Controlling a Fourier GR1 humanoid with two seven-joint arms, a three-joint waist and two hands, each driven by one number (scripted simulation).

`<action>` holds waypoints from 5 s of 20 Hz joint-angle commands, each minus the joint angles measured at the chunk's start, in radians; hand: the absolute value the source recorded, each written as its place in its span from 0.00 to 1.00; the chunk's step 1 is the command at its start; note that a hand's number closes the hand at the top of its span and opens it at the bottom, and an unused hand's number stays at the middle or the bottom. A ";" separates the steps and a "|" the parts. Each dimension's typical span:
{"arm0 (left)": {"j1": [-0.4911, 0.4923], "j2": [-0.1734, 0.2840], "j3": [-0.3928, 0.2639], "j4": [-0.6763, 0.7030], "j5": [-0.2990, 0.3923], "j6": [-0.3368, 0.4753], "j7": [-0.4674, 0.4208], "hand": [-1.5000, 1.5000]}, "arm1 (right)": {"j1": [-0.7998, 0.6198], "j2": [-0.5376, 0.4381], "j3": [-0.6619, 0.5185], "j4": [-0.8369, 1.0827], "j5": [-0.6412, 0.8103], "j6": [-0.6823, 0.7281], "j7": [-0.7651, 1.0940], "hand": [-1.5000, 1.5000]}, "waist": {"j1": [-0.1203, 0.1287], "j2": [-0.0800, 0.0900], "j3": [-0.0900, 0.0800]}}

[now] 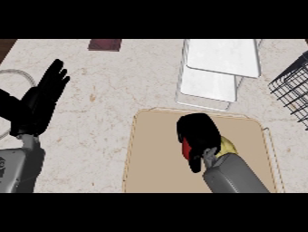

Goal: Pick the tomato from the tray and place it in the tiered shelf

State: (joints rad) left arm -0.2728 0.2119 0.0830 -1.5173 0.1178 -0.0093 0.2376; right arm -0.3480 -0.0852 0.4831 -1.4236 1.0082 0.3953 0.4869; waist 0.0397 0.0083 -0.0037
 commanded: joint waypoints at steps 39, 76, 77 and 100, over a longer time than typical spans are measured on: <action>-0.059 -0.039 -0.045 0.087 -0.034 0.002 -0.025 0.50 | -1.111 0.085 -0.287 0.586 0.256 -0.653 1.000 1.00 | 0.042 -0.004 -0.001; 0.011 -0.003 0.028 0.033 -0.025 0.022 -0.023 0.50 | -0.480 0.085 -0.447 -0.061 0.587 -0.690 0.917 0.00 | -0.055 -0.012 0.004; 0.042 -0.010 0.008 -0.047 -0.017 0.015 0.009 0.50 | -0.470 0.085 -0.443 -0.048 0.605 -0.705 0.916 0.00 | -0.037 -0.013 0.004; 0.058 0.015 0.053 0.013 -0.021 -0.002 -0.034 0.50 | -0.110 0.085 -0.467 -1.003 0.326 -0.291 0.815 0.00 | -0.074 -0.020 0.003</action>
State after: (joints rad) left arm -0.2149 0.2211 0.1282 -1.5265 0.1081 -0.0113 0.2296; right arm -0.5346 0.0002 -0.0097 -2.2159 1.3834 -0.0737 1.1603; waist -0.0250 -0.0121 -0.0001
